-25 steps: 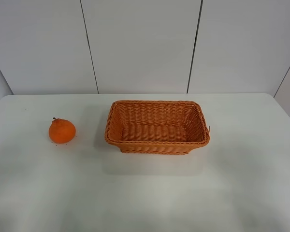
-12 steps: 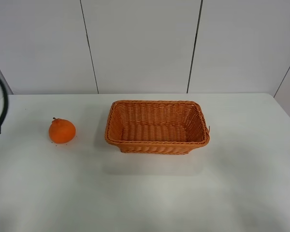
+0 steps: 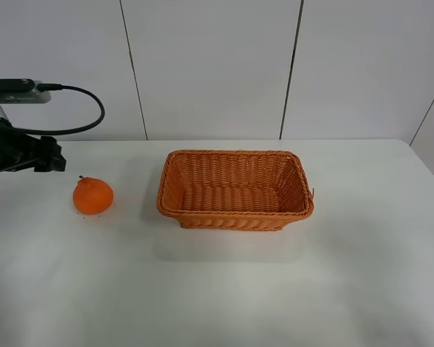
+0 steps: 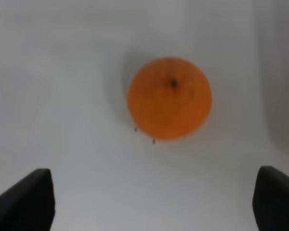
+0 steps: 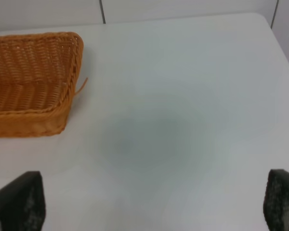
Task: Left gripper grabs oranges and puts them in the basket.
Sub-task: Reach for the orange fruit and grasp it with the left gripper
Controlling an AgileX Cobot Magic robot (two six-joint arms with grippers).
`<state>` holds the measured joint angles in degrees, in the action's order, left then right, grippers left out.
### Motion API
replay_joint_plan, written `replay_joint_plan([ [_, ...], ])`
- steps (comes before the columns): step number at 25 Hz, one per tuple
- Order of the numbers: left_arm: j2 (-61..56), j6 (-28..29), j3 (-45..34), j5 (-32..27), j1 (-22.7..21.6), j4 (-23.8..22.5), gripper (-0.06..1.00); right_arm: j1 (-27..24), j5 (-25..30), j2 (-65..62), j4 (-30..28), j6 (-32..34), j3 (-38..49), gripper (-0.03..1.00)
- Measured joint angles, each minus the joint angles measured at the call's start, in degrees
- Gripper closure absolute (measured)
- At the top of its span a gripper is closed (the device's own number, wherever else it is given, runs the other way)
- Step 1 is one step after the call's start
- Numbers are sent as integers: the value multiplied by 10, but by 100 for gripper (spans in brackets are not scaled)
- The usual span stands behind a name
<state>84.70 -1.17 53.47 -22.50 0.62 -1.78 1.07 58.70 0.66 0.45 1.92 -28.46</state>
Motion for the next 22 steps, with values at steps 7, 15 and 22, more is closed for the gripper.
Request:
replay_joint_plan([
  [7,151,-8,107,2,0,1,2,0,0,0,0,0,0,27],
  [15,253,-25,154,10,0,2,2,0,0,0,0,0,0,27],
  [22,302,-33,155,11,0,3,2,0,0,0,0,0,0,27],
])
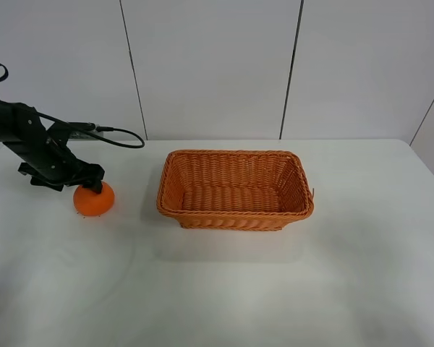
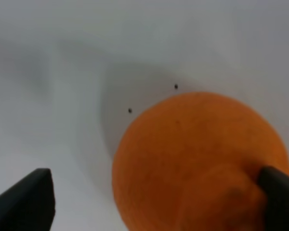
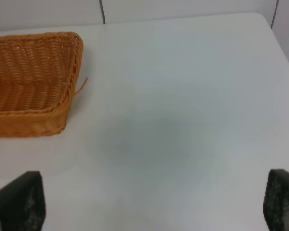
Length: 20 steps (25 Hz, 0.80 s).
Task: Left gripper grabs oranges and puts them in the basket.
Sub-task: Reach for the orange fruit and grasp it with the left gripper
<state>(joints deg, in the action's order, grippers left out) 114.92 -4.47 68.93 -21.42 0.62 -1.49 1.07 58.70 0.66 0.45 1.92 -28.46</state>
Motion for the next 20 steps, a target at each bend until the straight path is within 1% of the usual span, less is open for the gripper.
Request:
replay_joint_plan([
  [4,11,-1,0,0,0,4,3,0,0,0,0,0,0,27],
  [6,11,-1,0,0,0,6,9,0,0,0,0,0,0,27],
  [8,11,-1,0,-4,0,7,18,0,0,0,0,0,0,27],
  [11,11,-1,0,-15,0,8,42,0,0,0,0,0,0,27],
  [13,11,-1,1,-22,0,8,63,0,0,0,0,0,0,27],
  [14,11,-2,2,-29,0,8,71,0,0,0,0,0,0,27],
  [15,11,-2,3,-35,0,7,76,0,0,0,0,0,0,27],
  [19,11,-2,4,-46,0,9,76,0,0,0,0,0,0,27],
  [20,10,-2,4,-47,0,15,76,0,0,0,0,0,0,27],
])
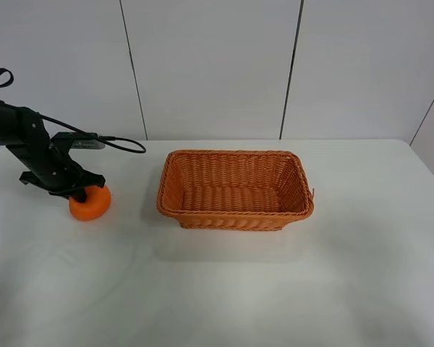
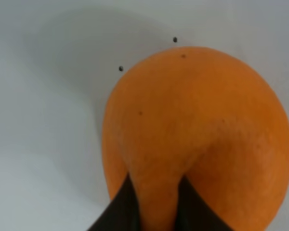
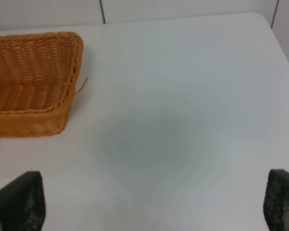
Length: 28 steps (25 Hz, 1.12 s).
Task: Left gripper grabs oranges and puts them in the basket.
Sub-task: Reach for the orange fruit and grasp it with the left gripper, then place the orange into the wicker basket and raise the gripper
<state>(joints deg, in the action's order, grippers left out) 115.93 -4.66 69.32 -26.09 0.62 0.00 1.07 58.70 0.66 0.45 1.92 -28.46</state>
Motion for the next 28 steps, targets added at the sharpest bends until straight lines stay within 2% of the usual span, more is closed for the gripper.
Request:
replay_joint_plan([
  [7,-28,-22,2,-19,0,51,76,0,0,0,0,0,0,27],
  [12,-74,-62,2,-67,0,118,76,0,0,0,0,0,0,27],
  [15,-113,-92,2,-77,0,172,76,0,0,0,0,0,0,27],
  [17,-124,-103,3,-84,2,189,76,0,0,0,0,0,0,27],
  [18,-149,-122,10,-99,9,211,76,0,0,0,0,0,0,27],
  [21,-171,-137,34,-119,35,225,76,0,0,0,0,0,0,27],
  [28,-144,-125,158,-132,154,232,76,0,0,0,0,0,0,27],
])
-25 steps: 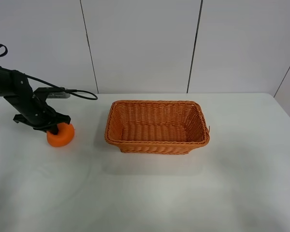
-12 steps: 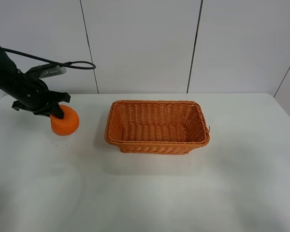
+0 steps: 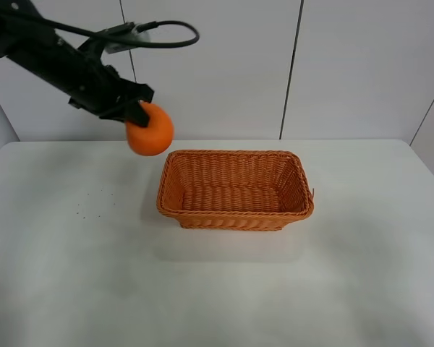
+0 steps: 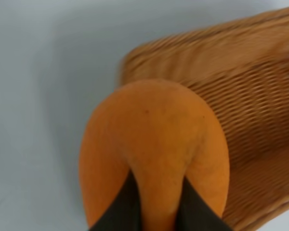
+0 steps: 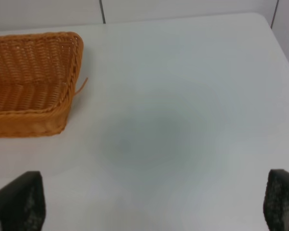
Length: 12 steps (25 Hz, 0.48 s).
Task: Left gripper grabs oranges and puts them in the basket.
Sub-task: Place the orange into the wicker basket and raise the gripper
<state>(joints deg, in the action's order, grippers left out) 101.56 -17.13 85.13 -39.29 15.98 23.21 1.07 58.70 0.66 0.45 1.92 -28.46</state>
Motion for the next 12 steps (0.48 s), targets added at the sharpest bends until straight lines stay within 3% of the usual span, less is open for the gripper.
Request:
replay_joint_plan([
  [8,127,31,136,-26,109,-3,76,0,0,0,0,0,0,27],
  [12,190,51,194,-31,155,-28,76,0,0,0,0,0,0,27],
])
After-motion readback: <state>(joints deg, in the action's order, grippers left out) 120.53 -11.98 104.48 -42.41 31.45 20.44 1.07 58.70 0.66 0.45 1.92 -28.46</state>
